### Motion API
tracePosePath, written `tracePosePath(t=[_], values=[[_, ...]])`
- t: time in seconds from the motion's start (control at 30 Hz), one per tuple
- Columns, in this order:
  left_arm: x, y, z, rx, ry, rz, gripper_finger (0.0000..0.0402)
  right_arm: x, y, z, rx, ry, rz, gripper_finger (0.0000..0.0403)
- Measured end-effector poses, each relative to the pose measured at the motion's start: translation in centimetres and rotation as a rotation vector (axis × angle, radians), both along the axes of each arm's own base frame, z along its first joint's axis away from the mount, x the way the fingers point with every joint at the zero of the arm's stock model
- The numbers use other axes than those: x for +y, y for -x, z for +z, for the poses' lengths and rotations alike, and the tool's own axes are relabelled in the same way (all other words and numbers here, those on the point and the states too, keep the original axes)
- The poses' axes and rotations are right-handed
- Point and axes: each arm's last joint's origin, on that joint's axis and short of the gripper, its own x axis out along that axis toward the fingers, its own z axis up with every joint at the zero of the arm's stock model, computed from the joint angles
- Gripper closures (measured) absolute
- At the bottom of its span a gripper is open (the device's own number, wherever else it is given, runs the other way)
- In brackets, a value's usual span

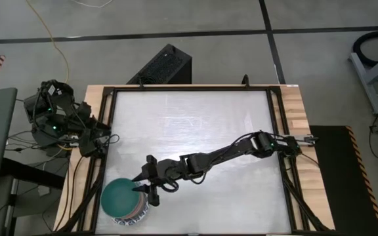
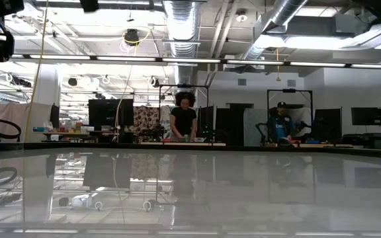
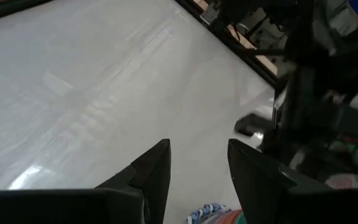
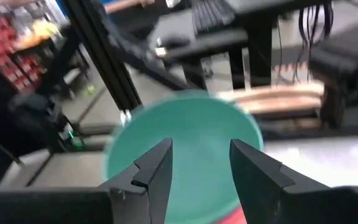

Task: Nest bowls inside each other
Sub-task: Stack the green bowl into the red bowl, then return to Home Position

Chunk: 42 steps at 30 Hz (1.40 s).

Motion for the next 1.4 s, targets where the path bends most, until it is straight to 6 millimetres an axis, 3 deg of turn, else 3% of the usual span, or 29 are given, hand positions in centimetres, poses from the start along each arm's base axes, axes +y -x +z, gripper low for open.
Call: tracePosePath(t=[0.13,0.4,0.53,0.93,1.1,1.4], values=[[-0.3,0.0,-0.1,0.044,-0.010,-0.060,0.0253,0.1,0.4,1.2,-0.031,-0.011,0.004,0.0223],[-2.2,-0.6,-0.5,0.178,-0.074,-0.191,0.0253,2.5,0.8,0.2,-0.020,0.036,0.059,0.0223],[-2.9,-1.0,-0.6,0.194,-0.113,-0.172,0.0253,2.7,0.4,-1.1,-0.002,0.051,0.063,0.0223],[-3.3,-1.4,-0.6,0.161,-0.147,-0.109,0.0253,3.3,0.0,-2.4,-0.042,0.125,0.092,0.0223],[-3.3,-1.4,-0.6,0.158,-0.131,-0.086,0.0253,4.1,-0.3,-4.0,-0.029,0.126,0.102,0.0223],[-3.2,-1.5,-0.5,0.135,-0.112,-0.047,0.0253,4.0,-0.3,-3.6,-0.038,0.122,0.083,0.0223]])
